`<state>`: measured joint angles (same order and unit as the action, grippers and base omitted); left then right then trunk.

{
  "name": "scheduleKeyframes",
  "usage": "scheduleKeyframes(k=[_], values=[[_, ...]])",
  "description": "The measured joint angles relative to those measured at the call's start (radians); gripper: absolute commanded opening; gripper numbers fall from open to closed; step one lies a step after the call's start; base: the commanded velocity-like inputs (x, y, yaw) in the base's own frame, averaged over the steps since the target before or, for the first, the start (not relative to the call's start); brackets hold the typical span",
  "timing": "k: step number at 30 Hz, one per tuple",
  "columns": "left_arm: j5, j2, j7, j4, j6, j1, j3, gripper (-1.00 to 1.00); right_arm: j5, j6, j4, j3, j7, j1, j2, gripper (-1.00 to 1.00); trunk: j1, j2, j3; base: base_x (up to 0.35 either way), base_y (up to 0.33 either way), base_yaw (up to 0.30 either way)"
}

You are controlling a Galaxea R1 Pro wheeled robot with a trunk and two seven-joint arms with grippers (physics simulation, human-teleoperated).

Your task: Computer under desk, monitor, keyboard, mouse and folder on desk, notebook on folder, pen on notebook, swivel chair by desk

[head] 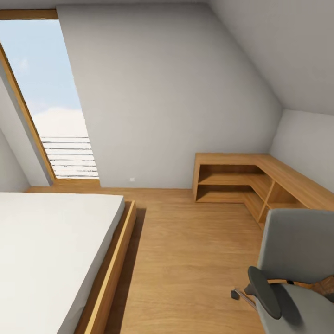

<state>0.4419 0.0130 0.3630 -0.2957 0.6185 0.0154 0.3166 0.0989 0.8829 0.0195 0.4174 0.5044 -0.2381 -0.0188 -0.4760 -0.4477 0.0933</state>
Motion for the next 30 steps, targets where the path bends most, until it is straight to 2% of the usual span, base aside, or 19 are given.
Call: scheduleKeyframes(k=[1, 6, 30], values=[[0.0, 0.0, 0.0, 0.0, 0.0, 0.0, 0.0, 1.0, 0.001, -0.027, 0.001, 0.0, 0.0, 0.0, 0.0, 1.0, 0.0, 0.0, 0.0, 0.317, 0.0, 0.0], [0.0, 0.0, 0.0, 0.0, 0.0, 0.0, 0.0, 1.0, 0.001, -0.051, 0.001, 0.0, -0.001, 0.0, 0.0, 1.0, 0.0, 0.0, 0.0, 0.319, 0.0, 0.0], [0.0, 0.0, 0.0, 0.0, -0.002, 0.0, 0.002, 1.0, 0.001, -0.056, 0.002, 0.0, 0.0, 0.0, -0.001, 1.0, 0.0, 0.0, 0.0, 0.322, 0.022, 0.0]])
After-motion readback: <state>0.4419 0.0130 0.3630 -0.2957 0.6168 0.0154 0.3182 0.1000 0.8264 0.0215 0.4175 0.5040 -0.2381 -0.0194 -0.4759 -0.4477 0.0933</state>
